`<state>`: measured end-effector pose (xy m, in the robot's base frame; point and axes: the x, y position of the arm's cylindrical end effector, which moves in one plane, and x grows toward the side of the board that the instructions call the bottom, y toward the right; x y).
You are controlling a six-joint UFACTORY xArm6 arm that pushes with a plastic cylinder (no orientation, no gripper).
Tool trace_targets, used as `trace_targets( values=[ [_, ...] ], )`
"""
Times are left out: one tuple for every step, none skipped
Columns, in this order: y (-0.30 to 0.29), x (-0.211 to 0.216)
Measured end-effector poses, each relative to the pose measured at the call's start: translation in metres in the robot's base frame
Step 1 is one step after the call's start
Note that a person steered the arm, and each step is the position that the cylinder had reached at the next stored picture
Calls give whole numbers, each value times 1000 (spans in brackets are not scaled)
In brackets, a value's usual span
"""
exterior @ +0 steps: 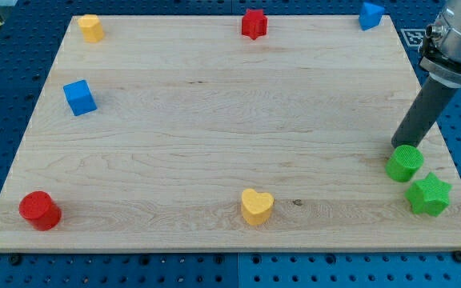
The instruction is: Point your arm to the blue triangle
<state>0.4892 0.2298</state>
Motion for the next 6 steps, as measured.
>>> trace_targets(
  values=[
    [-15, -24],
    [-6, -67],
    [30, -120],
    [54, -186],
    [68, -230],
    [73, -272]
  ],
)
